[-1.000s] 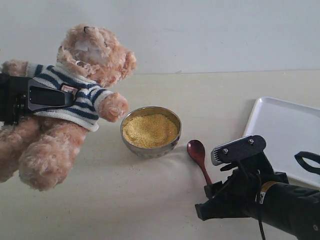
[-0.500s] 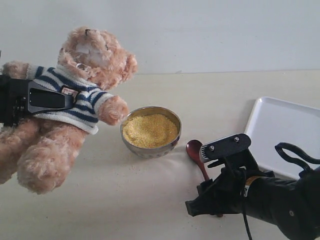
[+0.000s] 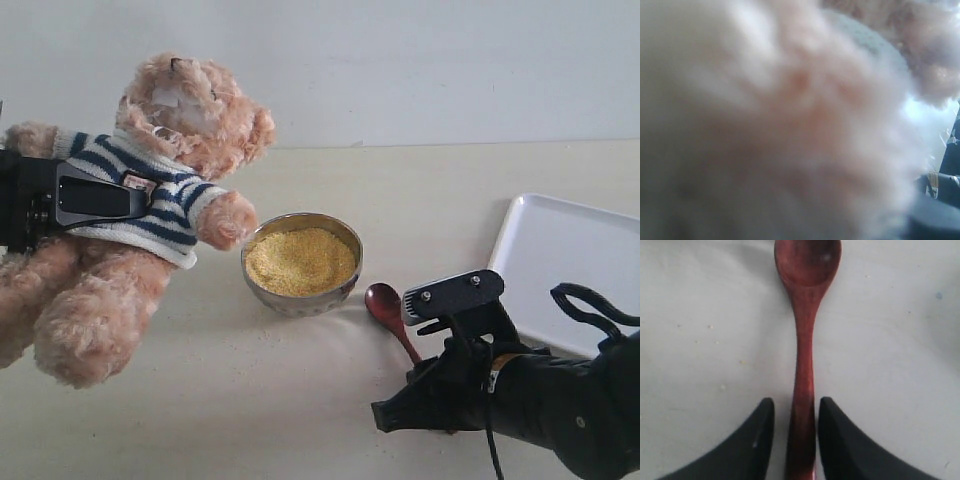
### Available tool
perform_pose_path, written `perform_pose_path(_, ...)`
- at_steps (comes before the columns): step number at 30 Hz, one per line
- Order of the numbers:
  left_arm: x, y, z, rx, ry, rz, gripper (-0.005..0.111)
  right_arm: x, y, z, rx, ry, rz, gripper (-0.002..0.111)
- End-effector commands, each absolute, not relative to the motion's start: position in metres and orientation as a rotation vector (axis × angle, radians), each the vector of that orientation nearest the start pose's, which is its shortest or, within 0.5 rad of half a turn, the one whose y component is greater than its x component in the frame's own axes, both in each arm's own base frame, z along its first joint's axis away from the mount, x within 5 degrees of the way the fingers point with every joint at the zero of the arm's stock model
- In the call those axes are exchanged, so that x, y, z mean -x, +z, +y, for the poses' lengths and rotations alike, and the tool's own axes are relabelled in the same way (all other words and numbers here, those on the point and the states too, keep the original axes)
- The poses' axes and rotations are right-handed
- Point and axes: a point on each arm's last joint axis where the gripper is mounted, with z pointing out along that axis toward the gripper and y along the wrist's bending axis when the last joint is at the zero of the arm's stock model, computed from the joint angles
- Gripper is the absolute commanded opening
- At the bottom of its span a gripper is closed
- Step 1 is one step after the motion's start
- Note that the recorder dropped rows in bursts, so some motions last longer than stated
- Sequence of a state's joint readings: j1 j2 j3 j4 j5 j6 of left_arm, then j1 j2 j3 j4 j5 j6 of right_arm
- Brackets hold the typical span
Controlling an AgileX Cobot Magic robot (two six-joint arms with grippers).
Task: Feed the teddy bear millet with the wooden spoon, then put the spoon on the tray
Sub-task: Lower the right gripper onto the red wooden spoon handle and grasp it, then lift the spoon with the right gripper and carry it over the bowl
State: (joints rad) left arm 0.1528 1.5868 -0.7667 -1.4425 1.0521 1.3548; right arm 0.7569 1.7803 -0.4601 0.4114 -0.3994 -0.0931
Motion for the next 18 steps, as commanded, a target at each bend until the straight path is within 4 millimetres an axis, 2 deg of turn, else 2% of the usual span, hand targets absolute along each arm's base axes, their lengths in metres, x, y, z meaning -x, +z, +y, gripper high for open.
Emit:
perform_pose_path(1, -0.278, 0.223, -0.037, -0.285, -1.199, 2.166, 0.005, -0.197, 0.092, 0.165, 0.472, 0.278, 2.425, 0.05)
perform_pose_path(3, -0.278, 0.223, -0.037, -0.285, -1.199, 2.166, 0.005, -0.197, 0.092, 0.164, 0.452, 0.277, 2.43, 0.048)
perform_pose_path(5, -0.278, 0.224, -0.037, -0.289, -1.207, 2.164, 0.005, -0.197, 0.092, 0.164, 0.449, 0.277, 2.43, 0.041)
perform_pose_path(7, -0.277, 0.224, -0.038, -0.293, -1.215, 2.161, 0.005, -0.197, 0.091, 0.164, 0.447, 0.277, 2.433, 0.027)
perform_pose_path(10, -0.277, 0.224, -0.038, -0.293, -1.215, 2.161, 0.005, -0.197, 0.091, 0.164, 0.445, 0.277, 2.434, -0.001)
perform_pose_path(14, -0.277, 0.224, -0.038, -0.293, -1.215, 2.161, 0.005, -0.198, 0.096, 0.164, 0.458, 0.275, 2.409, 0.0)
perform_pose_path(18, -0.279, 0.225, -0.038, -0.273, -1.223, 2.148, 0.005, -0.198, 0.123, 0.165, 0.492, 0.311, 2.312, 0.0)
